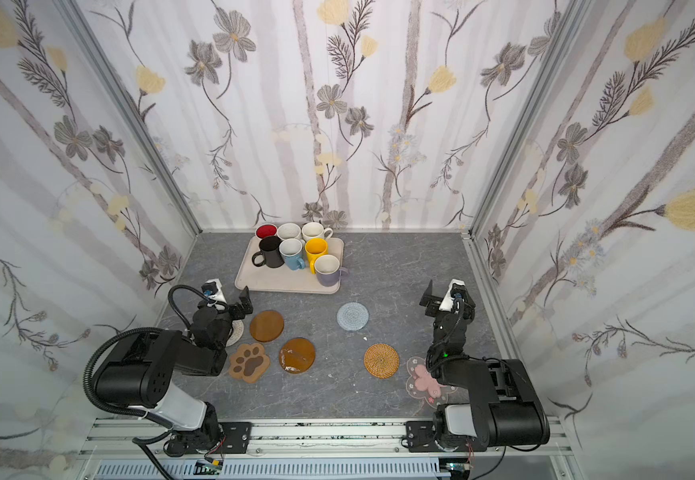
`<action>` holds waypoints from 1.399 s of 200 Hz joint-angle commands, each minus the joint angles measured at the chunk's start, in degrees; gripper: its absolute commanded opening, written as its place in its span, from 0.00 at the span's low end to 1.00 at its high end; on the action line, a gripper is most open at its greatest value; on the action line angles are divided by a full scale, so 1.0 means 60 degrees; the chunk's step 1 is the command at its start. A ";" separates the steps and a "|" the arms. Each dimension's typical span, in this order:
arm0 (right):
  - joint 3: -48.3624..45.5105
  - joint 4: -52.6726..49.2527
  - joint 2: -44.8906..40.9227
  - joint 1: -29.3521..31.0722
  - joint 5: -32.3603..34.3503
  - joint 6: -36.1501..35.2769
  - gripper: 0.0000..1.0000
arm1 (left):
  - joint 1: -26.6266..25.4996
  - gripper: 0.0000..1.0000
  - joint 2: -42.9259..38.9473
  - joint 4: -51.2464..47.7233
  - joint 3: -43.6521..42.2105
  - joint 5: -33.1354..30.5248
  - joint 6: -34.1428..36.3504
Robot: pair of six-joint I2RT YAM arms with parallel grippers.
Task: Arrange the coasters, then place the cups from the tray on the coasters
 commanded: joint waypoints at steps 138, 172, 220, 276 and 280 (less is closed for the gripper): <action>0.0077 0.0164 -0.0024 0.0002 -0.0087 -0.0124 1.00 | 0.0069 1.00 0.0011 0.0258 0.0060 0.0071 0.0018; 0.0103 0.0137 -0.0010 -0.0013 -0.0125 -0.0112 0.99 | 0.0220 1.00 0.0005 0.0253 0.0049 0.0353 -0.0085; 0.0107 0.0113 -0.0008 -0.0055 -0.0175 -0.0102 1.00 | 0.0205 1.00 0.0015 0.0240 0.0063 0.0324 -0.0070; -0.0002 -0.0369 -0.0873 0.0038 -0.0020 -0.0156 1.00 | 0.0253 1.00 -0.0285 0.0164 0.0024 0.0159 -0.0179; 0.0053 -0.0682 -0.1091 0.0045 0.0068 -0.0149 1.00 | 0.0283 1.00 -0.0422 0.0080 0.0011 0.0207 -0.0230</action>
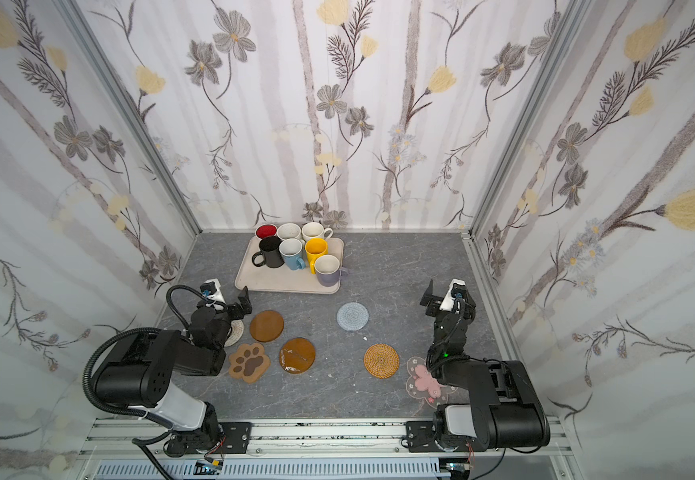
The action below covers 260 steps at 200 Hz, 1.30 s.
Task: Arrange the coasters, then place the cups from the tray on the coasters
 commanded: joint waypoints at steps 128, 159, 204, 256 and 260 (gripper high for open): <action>0.3649 -1.0097 -0.4682 0.0851 -0.1865 0.2350 0.91 | -0.1101 1.00 -0.4258 -1.0393 0.5408 0.0313 -0.0973; 0.4423 -1.1731 -0.4514 0.2613 -0.1453 0.2203 0.86 | -0.2668 1.00 -0.4457 -1.2842 0.6805 -0.0536 -0.0855; 0.4941 -1.2639 -0.3474 0.4192 -0.1932 0.2690 0.78 | -0.4086 1.00 -0.4066 -1.4369 0.7318 -0.1353 -0.2289; 0.5010 -1.2300 -0.2069 0.4847 -0.2613 0.3365 0.76 | -0.4389 0.98 -0.4206 -1.4527 0.6802 -0.2708 -0.4396; 0.5010 -1.2227 -0.1954 0.4914 -0.2593 0.3415 0.77 | -0.4397 0.99 -0.4249 -1.4509 0.6725 -0.2731 -0.4506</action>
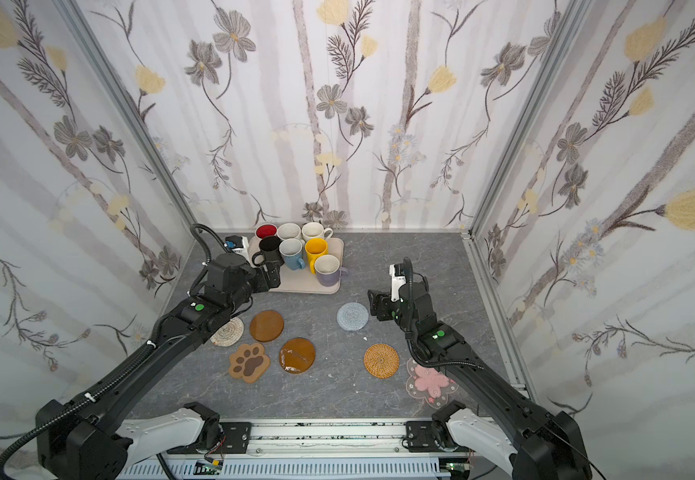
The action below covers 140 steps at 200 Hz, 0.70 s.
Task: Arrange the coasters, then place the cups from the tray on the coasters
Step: 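Raise both arms, moving left gripper toward mug tray while right gripper approaches blue coaster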
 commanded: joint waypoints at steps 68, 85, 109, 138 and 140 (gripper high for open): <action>0.0469 0.1063 0.2377 0.0574 -0.1559 0.1122 0.68 | -0.0099 1.00 -0.0884 0.1129 -0.1832 -0.1186 -0.3089; 0.0476 0.1350 0.2740 0.0628 -0.2096 0.1283 0.59 | -0.0117 1.00 -0.0376 0.1119 -0.1880 -0.1191 -0.3336; 0.0506 0.1552 0.3170 0.0671 -0.2349 0.1459 0.51 | -0.0121 1.00 -0.0028 0.1116 -0.2139 -0.1090 -0.3561; 0.0505 0.1774 0.3587 0.0678 -0.2516 0.1560 0.47 | -0.0117 1.00 -0.0352 0.1404 -0.2836 -0.1172 -0.3314; 0.0505 0.1779 0.3584 0.0676 -0.2526 0.1563 0.47 | -0.0117 1.00 -0.0364 0.1465 -0.2888 -0.1140 -0.3298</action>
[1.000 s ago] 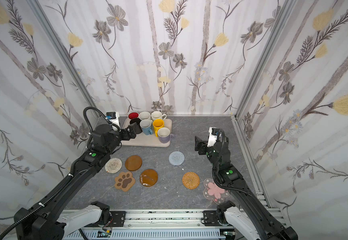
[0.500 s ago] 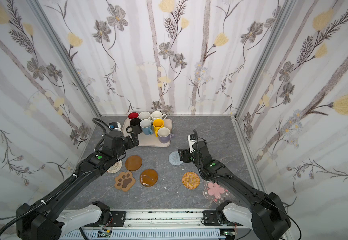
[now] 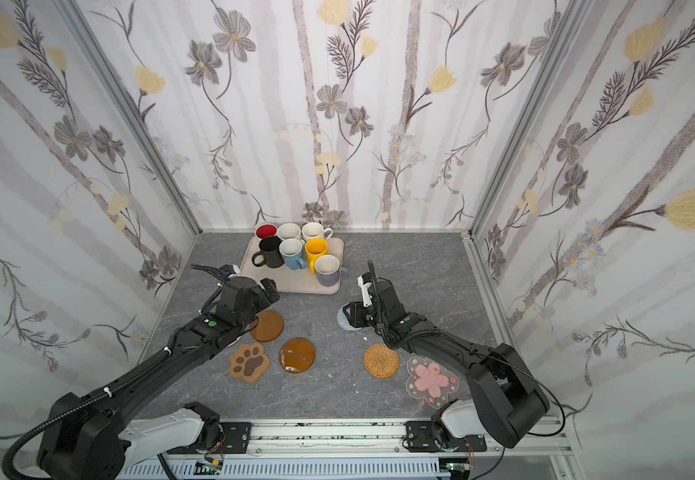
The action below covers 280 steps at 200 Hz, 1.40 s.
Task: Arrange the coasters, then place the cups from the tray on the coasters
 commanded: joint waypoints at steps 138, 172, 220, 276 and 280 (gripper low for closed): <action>0.0703 0.0625 0.2286 -0.0176 -0.0060 0.0942 0.10 | -0.0097 1.00 0.0256 0.1230 -0.0938 0.0485 0.0148; 0.0591 0.0722 0.2531 -0.0238 -0.0046 0.1213 0.13 | -0.0187 1.00 0.0144 0.1245 -0.1005 0.0487 0.0166; 0.0981 0.0410 0.3045 -0.0279 0.0157 0.1337 0.13 | -0.0228 1.00 0.0202 0.1274 -0.0974 0.0546 0.0206; 0.1735 -0.0596 0.3620 -0.0507 0.0621 0.1146 0.26 | -0.0257 1.00 0.0158 0.1289 -0.0976 0.0609 0.0279; 0.1797 -0.0684 0.3668 -0.0540 0.0636 0.1120 0.27 | -0.0261 1.00 0.0158 0.1289 -0.0980 0.0620 0.0287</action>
